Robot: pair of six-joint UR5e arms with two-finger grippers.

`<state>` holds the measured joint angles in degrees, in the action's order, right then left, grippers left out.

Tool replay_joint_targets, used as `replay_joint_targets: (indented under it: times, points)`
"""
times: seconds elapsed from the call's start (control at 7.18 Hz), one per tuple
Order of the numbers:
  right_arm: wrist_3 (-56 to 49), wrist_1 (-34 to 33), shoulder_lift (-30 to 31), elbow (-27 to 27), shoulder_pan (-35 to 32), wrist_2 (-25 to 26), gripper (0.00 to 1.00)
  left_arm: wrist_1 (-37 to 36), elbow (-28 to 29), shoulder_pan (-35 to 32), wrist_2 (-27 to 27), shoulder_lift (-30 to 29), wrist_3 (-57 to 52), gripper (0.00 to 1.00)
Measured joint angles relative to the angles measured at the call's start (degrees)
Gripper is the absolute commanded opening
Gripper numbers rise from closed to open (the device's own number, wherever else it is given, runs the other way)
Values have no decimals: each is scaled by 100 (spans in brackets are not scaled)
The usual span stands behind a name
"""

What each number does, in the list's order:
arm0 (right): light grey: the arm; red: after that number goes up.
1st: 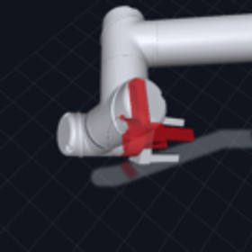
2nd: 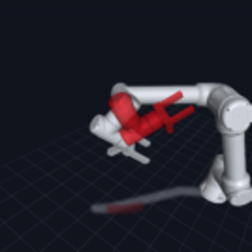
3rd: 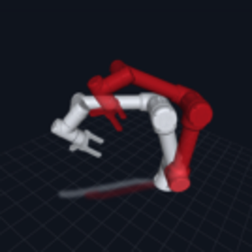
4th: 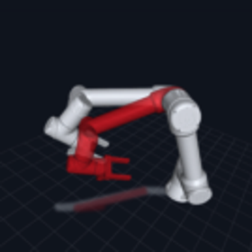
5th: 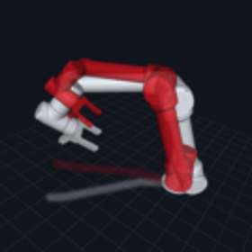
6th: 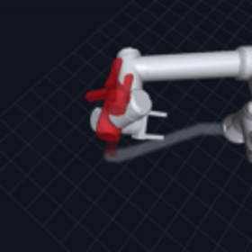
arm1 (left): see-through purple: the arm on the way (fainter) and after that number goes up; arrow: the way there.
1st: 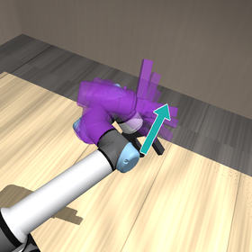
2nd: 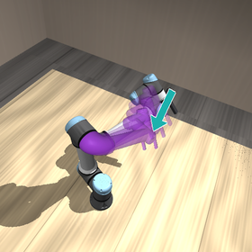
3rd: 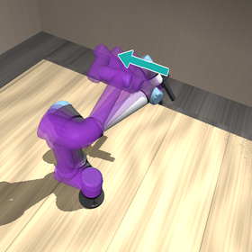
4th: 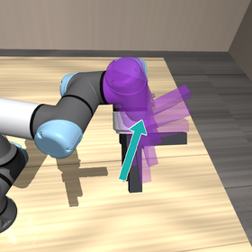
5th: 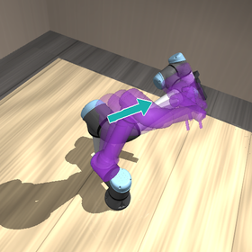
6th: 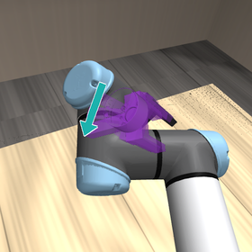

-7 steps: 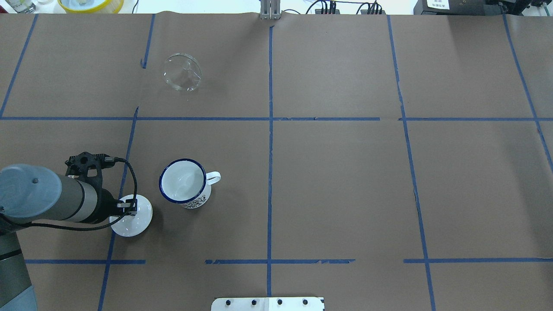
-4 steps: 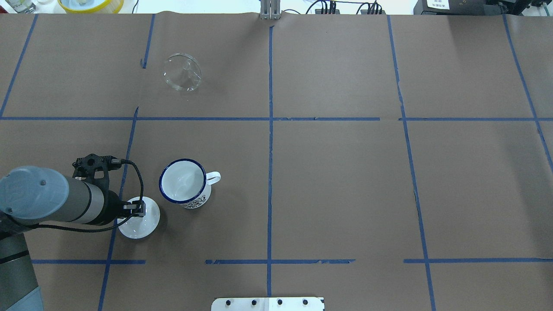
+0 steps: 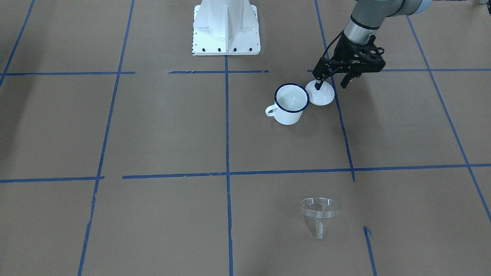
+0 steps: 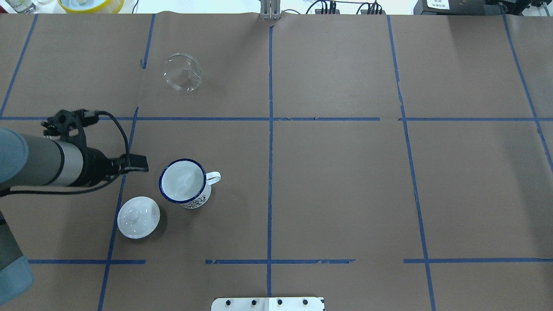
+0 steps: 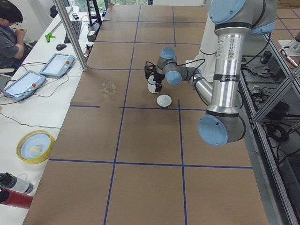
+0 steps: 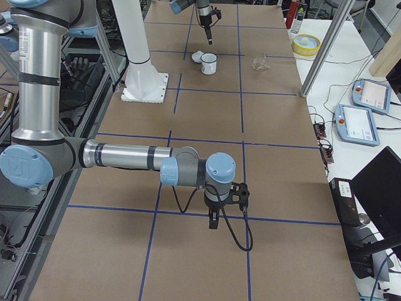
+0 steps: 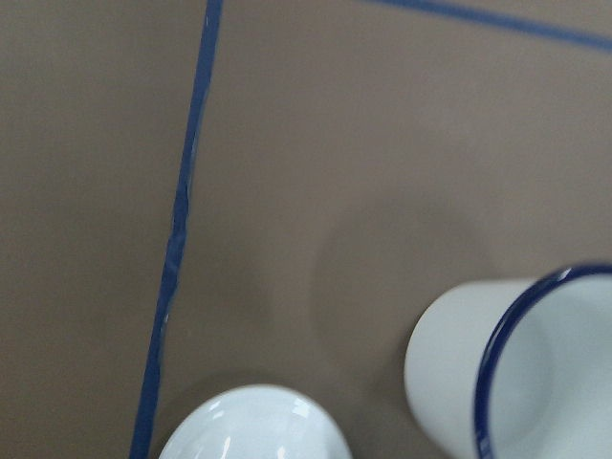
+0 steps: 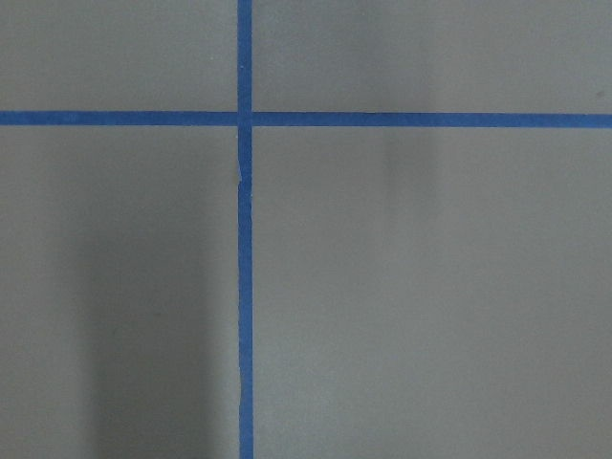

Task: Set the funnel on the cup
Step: 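Reach the left gripper to the clear glass funnel and grasp it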

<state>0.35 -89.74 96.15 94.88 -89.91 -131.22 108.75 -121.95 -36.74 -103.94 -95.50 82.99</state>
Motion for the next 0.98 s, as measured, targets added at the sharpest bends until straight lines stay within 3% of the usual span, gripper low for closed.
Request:
replay_joint_targets:
  times: [0.42, 0.7, 0.98]
  points:
    - [0, 0, 0, -3, 0, 0, 100, 282, 968, -451, 722, -1414, 2297, 100]
    - [0, 0, 0, 3, 0, 0, 100, 1247, 2309, -462, 1359, -2073, 3939, 100]
    - [0, 0, 0, 4, 0, 0, 100, 1922, 3703, -469, 1965, -2725, 4719, 100]
